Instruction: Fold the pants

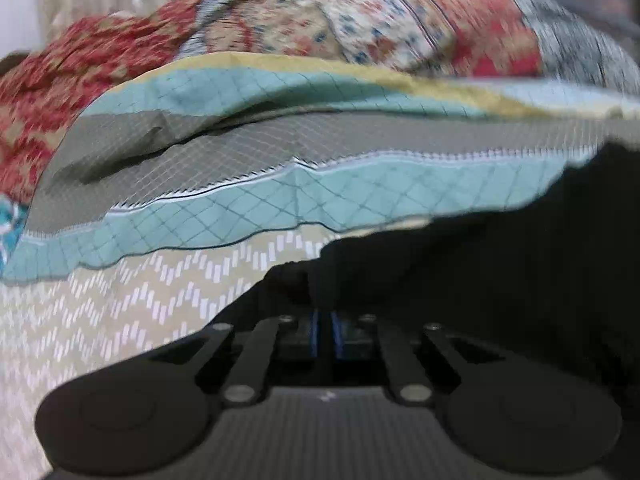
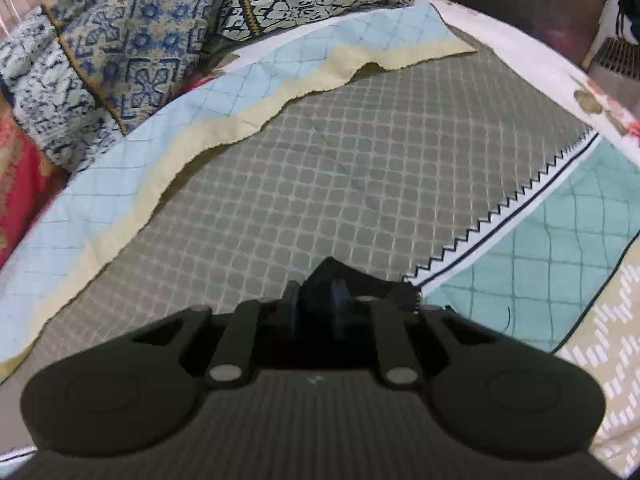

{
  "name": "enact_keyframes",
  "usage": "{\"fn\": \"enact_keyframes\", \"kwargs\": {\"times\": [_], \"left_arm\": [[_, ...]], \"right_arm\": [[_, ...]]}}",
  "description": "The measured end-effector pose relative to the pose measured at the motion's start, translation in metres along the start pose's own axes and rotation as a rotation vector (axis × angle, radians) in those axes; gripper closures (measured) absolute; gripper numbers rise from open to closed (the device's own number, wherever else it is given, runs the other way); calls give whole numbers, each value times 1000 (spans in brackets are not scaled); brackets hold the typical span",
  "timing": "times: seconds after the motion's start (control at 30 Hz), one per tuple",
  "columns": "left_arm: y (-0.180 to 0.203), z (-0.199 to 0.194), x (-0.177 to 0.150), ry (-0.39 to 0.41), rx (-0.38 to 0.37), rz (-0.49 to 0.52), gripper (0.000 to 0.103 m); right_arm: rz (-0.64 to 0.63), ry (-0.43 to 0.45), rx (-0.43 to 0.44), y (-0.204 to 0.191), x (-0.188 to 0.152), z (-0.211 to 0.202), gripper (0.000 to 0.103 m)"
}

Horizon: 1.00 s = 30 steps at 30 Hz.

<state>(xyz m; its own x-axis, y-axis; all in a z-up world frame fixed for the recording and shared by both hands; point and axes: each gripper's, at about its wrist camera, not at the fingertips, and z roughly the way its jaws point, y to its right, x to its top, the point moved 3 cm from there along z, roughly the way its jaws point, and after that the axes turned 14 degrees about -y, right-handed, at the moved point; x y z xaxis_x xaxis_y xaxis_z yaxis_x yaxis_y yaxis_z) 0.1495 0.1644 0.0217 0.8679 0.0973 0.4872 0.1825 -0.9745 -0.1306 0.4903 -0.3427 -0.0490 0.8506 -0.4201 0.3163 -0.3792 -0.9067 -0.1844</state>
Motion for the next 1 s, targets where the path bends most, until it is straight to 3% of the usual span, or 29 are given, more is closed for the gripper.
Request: {"fn": "enact_keyframes", "kwargs": {"times": [0.13,0.3,0.5,0.67,0.87,1.0], "left_arm": [[-11,-41,-7,77,-8,-74,97],[-18,-111,-30,181,-57,-121,97],[-17,-189,-93,258,-105,-145,97],[-16,-233,-161,278,-142,-187,97],[-5,-247,-236,212,-202,-222,97],[19,-236,-279,140,-217,-190,95]], "right_arm": [[86,48,110,30,-8,-25,89],[126,165,241,73,-34,-93,89],[170,252,345,144,-93,-172,89],[216,315,399,218,-165,-218,89],[376,302,384,313,-255,-210,89],[483,257,335,345,-280,-171,87]]}}
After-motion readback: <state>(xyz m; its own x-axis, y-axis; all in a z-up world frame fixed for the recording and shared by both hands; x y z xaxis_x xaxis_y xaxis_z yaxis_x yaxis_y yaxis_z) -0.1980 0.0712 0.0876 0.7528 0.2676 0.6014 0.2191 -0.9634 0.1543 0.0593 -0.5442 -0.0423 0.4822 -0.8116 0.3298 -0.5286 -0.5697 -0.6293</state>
